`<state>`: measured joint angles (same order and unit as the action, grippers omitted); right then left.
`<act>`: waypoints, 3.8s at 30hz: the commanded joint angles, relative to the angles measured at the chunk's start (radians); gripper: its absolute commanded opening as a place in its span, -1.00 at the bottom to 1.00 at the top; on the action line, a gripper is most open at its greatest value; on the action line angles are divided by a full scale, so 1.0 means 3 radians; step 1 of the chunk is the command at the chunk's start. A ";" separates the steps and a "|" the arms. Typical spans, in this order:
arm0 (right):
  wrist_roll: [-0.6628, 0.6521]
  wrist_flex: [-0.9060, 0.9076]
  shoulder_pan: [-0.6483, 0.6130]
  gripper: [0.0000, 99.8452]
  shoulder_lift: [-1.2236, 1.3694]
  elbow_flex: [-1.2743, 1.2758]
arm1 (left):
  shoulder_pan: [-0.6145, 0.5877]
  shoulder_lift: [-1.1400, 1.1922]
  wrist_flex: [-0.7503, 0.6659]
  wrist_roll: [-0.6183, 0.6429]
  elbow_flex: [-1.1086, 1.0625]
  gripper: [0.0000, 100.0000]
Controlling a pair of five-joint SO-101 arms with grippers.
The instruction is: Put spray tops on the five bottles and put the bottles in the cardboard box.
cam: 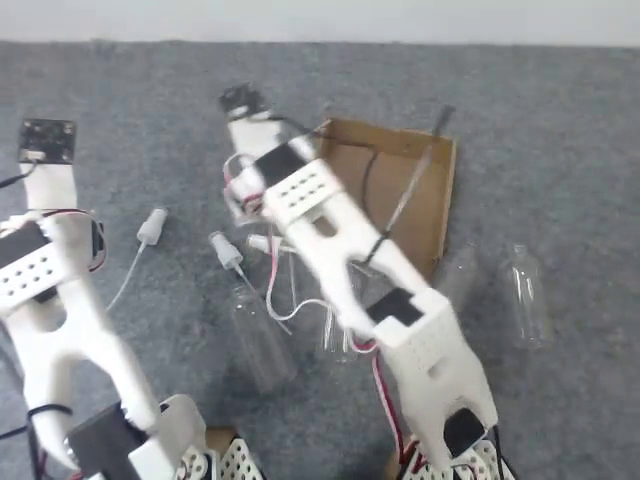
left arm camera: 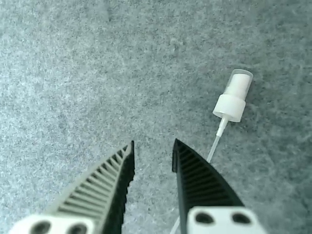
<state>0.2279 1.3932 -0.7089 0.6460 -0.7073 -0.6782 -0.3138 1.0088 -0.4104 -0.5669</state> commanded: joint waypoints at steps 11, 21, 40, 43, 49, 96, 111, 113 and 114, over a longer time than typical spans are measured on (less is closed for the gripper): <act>-0.1325 0.1353 0.0836 -0.47 -0.0887 0.0056 | 0.0363 -0.0051 0.0481 -0.0010 0.0105 -0.88; -0.2138 0.1348 0.2002 -0.46 -0.3030 0.1841 | 0.0885 -0.0056 0.1059 0.0000 0.0309 -0.79; -0.2619 -0.0325 0.3649 -0.46 -0.2483 0.3232 | 0.1166 -0.0036 0.1008 -0.0148 0.0463 -0.78; -0.2567 -0.0427 0.3603 -0.46 -0.2258 0.3232 | 0.1013 -0.0026 0.1008 -0.0164 0.0575 -0.78; -0.2383 -0.0627 0.3409 -0.47 -0.1915 0.3243 | 0.0915 -0.0026 0.1008 -0.0164 0.0616 -0.78; -0.3698 -0.1015 0.3741 -0.73 -0.1291 0.2966 | 0.1862 -0.2199 0.0839 0.0225 -0.1481 -0.78; -0.3089 -0.0673 0.3803 -0.45 -0.1302 0.2731 | 0.1882 -0.2291 0.0859 0.0235 -0.1629 -0.78; -0.2864 -0.0550 0.3844 -0.46 -0.1302 0.2583 | 0.1882 -0.2291 0.0813 0.0235 -0.1634 -0.78; -0.2741 -0.0483 0.3874 -0.46 -0.1302 0.2506 | 0.1882 -0.2291 0.0798 0.0235 -0.1644 -0.78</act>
<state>-0.6866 1.1983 0.4296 0.2777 0.1473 -0.1181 -1.0211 1.2666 -0.3491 -1.0671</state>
